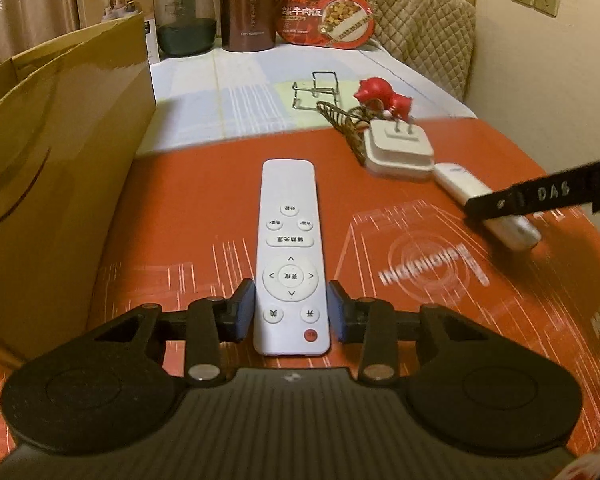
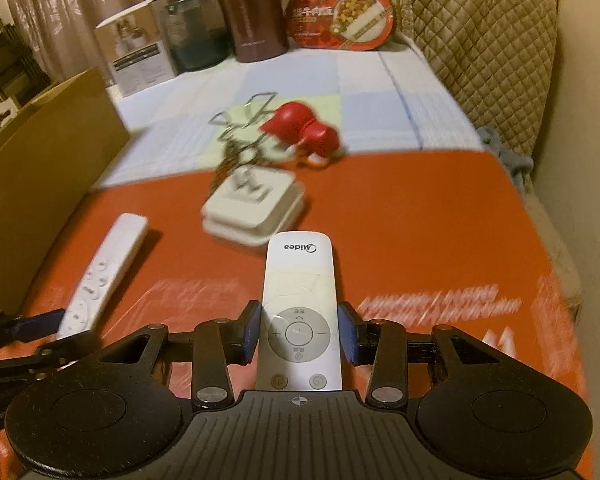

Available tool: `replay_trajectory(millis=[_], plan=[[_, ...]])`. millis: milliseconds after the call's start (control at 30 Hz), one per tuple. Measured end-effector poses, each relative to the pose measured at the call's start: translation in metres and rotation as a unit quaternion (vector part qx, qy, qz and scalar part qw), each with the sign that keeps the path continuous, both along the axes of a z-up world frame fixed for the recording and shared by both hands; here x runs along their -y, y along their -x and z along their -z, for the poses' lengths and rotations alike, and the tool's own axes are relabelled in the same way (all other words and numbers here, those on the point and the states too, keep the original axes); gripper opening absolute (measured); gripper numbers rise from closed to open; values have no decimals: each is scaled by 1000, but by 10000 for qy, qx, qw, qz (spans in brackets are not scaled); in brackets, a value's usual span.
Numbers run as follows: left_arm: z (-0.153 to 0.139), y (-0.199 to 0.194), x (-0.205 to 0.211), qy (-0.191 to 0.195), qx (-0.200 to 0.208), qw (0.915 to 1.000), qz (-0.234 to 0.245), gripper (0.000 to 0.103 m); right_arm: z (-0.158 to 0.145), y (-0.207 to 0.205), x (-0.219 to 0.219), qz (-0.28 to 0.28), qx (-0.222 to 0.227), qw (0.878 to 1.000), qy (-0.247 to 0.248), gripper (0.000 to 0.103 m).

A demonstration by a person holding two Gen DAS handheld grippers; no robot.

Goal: Organize rigid objects
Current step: 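Lift both held remotes up off the orange mat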

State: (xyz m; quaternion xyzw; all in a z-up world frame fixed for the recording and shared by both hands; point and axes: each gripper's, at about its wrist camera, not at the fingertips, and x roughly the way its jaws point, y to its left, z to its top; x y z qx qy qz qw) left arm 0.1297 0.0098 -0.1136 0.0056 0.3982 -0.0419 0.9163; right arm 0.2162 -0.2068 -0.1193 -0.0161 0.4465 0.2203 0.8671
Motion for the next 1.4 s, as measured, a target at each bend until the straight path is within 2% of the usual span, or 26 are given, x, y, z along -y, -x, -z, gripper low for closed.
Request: replay_trajectory(millis=[67, 133, 167, 567, 667, 800, 1100, 1400], plan=[[0, 5, -1, -44, 53, 10000, 13, 34, 1, 16, -6, -82, 21, 10000, -49, 38], [1, 3, -1, -99, 169, 9998, -26, 48, 1, 29, -12, -161, 94, 9998, -22, 38], [0, 0, -1, -141, 246, 9996, -15, 49, 2, 34, -15, -175, 120, 9998, -43, 38], [11, -36, 7, -290, 585, 9977, 193, 50, 6, 28, -22, -167, 242, 9994, -179, 38], [12, -42, 5, -234, 606, 9977, 183, 50, 7, 27, -23, -137, 273, 9993, -199, 38], [12, -43, 4, -157, 622, 9977, 223, 34, 7, 25, -26, -120, 358, 9992, -143, 37], [9, -37, 0, 23, 535, 9985, 121, 33, 7, 28, -32, -184, 466, 9987, -12, 37], [-11, -27, 2, 160, 713, 9972, 134, 33, -13, 33, -34, -145, 730, 9971, -176, 37]])
